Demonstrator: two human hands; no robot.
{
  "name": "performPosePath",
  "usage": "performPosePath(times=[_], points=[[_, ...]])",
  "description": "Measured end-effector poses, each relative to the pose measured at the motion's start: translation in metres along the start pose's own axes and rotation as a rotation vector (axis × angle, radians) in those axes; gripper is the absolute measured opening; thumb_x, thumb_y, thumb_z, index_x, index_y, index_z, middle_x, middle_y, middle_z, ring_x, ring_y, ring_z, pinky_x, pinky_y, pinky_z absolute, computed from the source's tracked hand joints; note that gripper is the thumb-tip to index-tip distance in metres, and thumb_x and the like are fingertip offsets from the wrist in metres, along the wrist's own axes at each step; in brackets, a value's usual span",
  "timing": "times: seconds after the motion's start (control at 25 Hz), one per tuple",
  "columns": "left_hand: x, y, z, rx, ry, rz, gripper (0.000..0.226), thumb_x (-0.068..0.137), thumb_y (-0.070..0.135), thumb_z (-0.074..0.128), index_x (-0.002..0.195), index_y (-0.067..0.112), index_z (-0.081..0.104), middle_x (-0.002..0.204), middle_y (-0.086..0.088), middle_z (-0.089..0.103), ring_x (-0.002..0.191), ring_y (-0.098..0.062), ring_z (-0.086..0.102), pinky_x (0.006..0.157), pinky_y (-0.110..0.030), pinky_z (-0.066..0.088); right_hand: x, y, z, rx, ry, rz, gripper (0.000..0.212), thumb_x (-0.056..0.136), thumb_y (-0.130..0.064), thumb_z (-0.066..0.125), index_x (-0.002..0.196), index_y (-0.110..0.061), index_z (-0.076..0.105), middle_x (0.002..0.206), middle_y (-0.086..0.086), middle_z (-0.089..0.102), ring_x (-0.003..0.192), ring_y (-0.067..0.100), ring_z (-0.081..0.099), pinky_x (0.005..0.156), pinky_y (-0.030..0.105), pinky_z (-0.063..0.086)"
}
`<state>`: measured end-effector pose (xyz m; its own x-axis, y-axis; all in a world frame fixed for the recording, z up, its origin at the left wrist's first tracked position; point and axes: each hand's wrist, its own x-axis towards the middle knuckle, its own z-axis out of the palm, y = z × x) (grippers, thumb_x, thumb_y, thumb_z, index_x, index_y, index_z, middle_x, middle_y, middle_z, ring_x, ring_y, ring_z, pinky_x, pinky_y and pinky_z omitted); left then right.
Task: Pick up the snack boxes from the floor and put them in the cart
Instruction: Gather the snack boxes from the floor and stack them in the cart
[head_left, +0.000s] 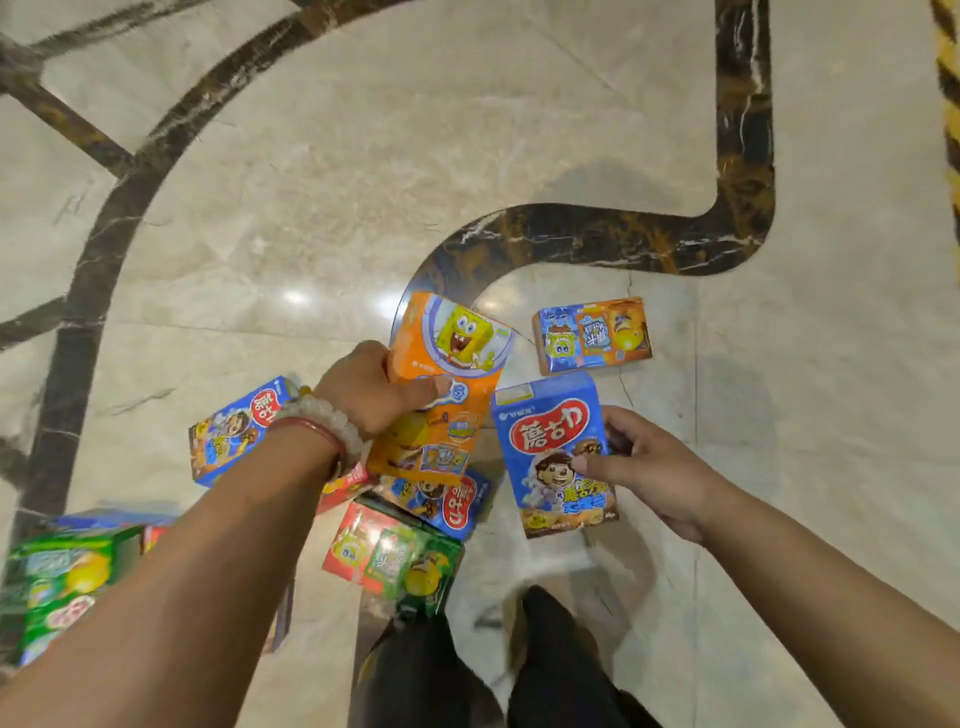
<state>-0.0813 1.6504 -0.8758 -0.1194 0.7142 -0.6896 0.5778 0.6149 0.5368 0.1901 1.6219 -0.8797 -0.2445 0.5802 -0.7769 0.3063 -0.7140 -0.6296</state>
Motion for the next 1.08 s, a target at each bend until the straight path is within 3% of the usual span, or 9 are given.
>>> performPosePath(times=[0.08,0.16,0.28,0.52,0.72,0.84,0.96,1.08], points=[[-0.064,0.031,-0.029,-0.409,-0.098,-0.080,0.044,0.063,0.043,0.083,0.085,0.008,0.067,0.082,-0.009,0.070,0.073,-0.027,0.067,0.074,-0.037,0.055,-0.057,-0.043,0.001,0.153,0.037,0.029,0.049,0.070,-0.005,0.077,0.115,-0.005,0.059,0.106,0.015,0.071,0.092,0.025,0.069,0.078,0.032,0.057],[-0.118,0.056,-0.048,-0.705,-0.151,-0.155,0.049,0.060,0.031,0.082,0.096,-0.001,0.069,0.094,-0.023,0.071,0.087,-0.040,0.068,0.081,-0.055,0.055,-0.102,-0.073,0.003,0.208,0.031,0.030,0.055,0.065,-0.008,0.079,0.117,-0.004,0.059,0.109,0.015,0.070,0.095,0.028,0.068,0.086,0.037,0.055],[-0.214,0.116,-0.098,-0.874,-0.220,-0.174,0.047,0.065,0.025,0.069,0.103,-0.002,0.067,0.099,-0.024,0.070,0.085,-0.037,0.069,0.072,-0.049,0.058,-0.198,-0.149,0.006,0.269,0.016,-0.017,0.049,0.070,-0.015,0.068,0.118,-0.007,0.060,0.109,0.013,0.071,0.098,0.030,0.068,0.089,0.038,0.054],[-0.373,0.238,-0.192,-0.918,-0.202,0.004,0.024,0.067,0.024,0.066,0.079,0.005,0.075,0.085,-0.018,0.073,0.066,-0.028,0.071,0.058,-0.040,0.059,-0.372,-0.290,-0.005,0.315,0.039,-0.260,0.049,0.067,-0.018,0.068,0.115,-0.008,0.061,0.106,0.013,0.072,0.089,0.026,0.070,0.072,0.030,0.059],[-0.479,0.306,-0.235,-0.927,-0.136,0.166,0.026,0.068,0.025,0.066,0.085,0.007,0.072,0.086,-0.017,0.073,0.067,-0.026,0.071,0.066,-0.044,0.058,-0.482,-0.342,-0.008,0.466,0.122,-0.350,0.042,0.066,-0.018,0.065,0.107,-0.007,0.063,0.102,0.012,0.073,0.085,0.024,0.069,0.087,0.040,0.052],[-0.522,0.319,-0.246,-0.921,-0.111,0.214,0.025,0.068,0.025,0.065,0.085,0.007,0.073,0.087,-0.018,0.073,0.068,-0.028,0.071,0.066,-0.047,0.058,-0.525,-0.357,-0.007,0.441,0.128,-0.398,0.029,0.076,-0.012,0.064,0.105,-0.007,0.064,0.103,0.015,0.072,0.087,0.028,0.067,0.090,0.044,0.049],[-0.555,0.324,-0.250,-0.953,-0.114,0.250,0.022,0.068,0.026,0.066,0.077,0.008,0.076,0.087,-0.018,0.073,0.068,-0.030,0.071,0.067,-0.052,0.056,-0.560,-0.367,-0.011,0.376,0.153,-0.478,0.017,0.087,-0.009,0.060,0.104,-0.007,0.064,0.095,0.013,0.074,0.078,0.025,0.070,0.072,0.038,0.056],[-0.578,0.325,-0.245,-0.971,-0.121,0.254,0.029,0.069,0.024,0.065,0.091,0.006,0.070,0.087,-0.018,0.073,0.068,-0.031,0.071,0.063,-0.051,0.057,-0.591,-0.363,-0.006,0.324,0.163,-0.519,0.019,0.087,-0.014,0.062,0.105,-0.007,0.064,0.095,0.012,0.074,0.079,0.025,0.072,0.062,0.030,0.056]])
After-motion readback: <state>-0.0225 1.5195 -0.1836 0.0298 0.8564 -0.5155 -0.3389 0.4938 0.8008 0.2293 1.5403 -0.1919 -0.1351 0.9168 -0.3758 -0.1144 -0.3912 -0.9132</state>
